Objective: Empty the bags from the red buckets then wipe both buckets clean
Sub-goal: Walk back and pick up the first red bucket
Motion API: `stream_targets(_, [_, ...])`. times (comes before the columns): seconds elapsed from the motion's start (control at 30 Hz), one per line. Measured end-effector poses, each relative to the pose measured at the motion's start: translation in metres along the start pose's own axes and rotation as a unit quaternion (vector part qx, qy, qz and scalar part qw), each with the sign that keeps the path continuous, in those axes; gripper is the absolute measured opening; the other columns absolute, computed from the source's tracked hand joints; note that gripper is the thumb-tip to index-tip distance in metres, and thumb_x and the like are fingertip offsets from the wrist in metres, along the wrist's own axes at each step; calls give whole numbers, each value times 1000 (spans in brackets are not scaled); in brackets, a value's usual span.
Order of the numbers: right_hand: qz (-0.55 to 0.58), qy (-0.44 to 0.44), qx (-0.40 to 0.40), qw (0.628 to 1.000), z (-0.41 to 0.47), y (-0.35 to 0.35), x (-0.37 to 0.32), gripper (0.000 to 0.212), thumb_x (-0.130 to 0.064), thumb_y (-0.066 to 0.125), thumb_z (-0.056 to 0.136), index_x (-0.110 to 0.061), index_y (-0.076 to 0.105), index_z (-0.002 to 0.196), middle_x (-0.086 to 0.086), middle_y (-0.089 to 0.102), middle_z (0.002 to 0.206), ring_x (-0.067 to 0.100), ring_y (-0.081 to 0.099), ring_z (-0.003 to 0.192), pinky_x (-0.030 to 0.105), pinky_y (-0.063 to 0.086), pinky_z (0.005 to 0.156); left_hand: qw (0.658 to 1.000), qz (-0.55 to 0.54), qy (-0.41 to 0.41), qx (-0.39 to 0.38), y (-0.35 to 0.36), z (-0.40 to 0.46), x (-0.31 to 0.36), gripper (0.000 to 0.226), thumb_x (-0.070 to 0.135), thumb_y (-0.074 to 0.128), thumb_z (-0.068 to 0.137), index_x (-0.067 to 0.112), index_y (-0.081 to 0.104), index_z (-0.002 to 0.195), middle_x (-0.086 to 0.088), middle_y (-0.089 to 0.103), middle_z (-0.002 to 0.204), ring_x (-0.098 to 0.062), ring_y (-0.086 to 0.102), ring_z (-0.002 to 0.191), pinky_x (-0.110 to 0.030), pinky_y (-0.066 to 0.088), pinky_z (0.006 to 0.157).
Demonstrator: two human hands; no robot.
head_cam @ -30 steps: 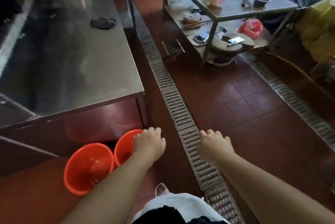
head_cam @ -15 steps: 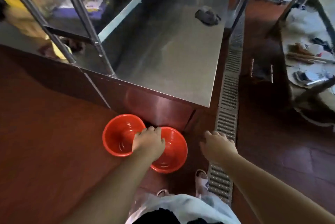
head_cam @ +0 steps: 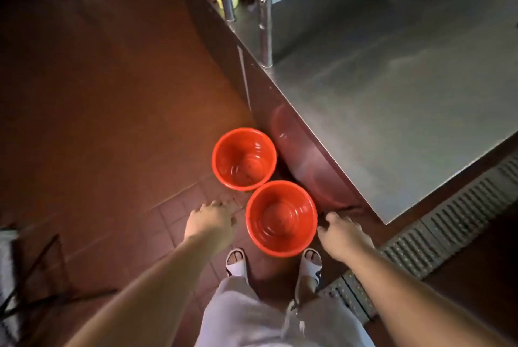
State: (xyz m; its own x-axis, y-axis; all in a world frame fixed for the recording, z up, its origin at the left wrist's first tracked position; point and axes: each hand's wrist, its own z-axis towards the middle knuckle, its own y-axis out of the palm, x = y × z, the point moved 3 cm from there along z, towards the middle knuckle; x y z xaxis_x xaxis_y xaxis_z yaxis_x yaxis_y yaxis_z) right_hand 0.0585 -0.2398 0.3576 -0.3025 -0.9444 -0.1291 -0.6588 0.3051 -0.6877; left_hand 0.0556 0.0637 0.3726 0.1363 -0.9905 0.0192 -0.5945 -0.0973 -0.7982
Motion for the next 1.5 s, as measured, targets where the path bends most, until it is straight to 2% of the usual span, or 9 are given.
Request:
stream_targets(0.27, [20,28,-61,998,116,55,9,49,-53,47,91,-25,53,132,10,58,134,34,58,120,44,50,97,993,-36,-71,-81,92,58,-24,43,41,40,100,26,55,138,-3,60,141,-29,56,129,-41,44,104])
stream_targets(0.6, [65,69,-62,994,272,175,31,41,-48,48,91,-18,56,117,13,67,112,34,65,100,38,50,83,976,-96,-106,-161,248,181,-21,39,38,41,99,28,54,133,-7,61,132,-35,61,115,-45,54,93])
stream_targets(0.7, [84,79,-57,992,310,211,50,47,-53,45,96,-11,58,112,15,69,108,36,66,98,43,54,88,971,-115,-116,-174,295,218,-22,33,37,43,100,24,56,127,-9,62,126,-31,59,104,-41,52,83])
stream_targets(0.8, [85,94,-48,991,340,242,71,53,-58,43,95,-10,60,110,15,69,103,35,67,94,49,56,88,968,-140,-121,-170,340,252,-22,33,35,47,101,21,58,129,-11,63,127,-33,61,105,-38,49,81])
stream_targets(0.97, [112,120,-20,986,382,281,102,45,-45,50,93,-14,57,125,14,62,125,37,61,111,45,48,94,949,-236,-175,-116,399,299,-18,49,44,47,104,12,52,141,-16,63,136,-33,64,112,-33,43,81])
stream_targets(1.07, [135,125,-21,983,397,297,112,37,-41,53,93,-21,56,124,9,64,113,33,64,95,44,53,81,922,-298,-237,-75,419,317,-18,55,43,52,98,14,52,145,-11,65,134,-24,64,97,-29,44,75])
stream_targets(1.2, [179,98,-16,979,405,310,113,32,-36,54,87,-23,62,115,2,67,89,26,64,80,30,43,62,895,-344,-277,-57,438,327,-15,43,36,52,92,19,61,130,-5,70,105,-11,57,69,-24,36,52])
stream_targets(1.33, [234,110,2,966,405,314,114,36,-36,58,84,-34,58,120,-5,65,91,21,64,81,33,49,66,871,-375,-314,-53,444,330,-16,34,24,53,87,17,69,116,-4,67,94,-24,61,75,-27,39,53])
stream_targets(1.5, [297,134,0,945,401,309,116,36,-35,60,81,-36,62,117,-2,68,98,25,68,91,52,58,85,868,-385,-313,-39,434,318,-19,17,17,55,84,16,72,83,1,64,69,-19,59,61,-24,38,49])
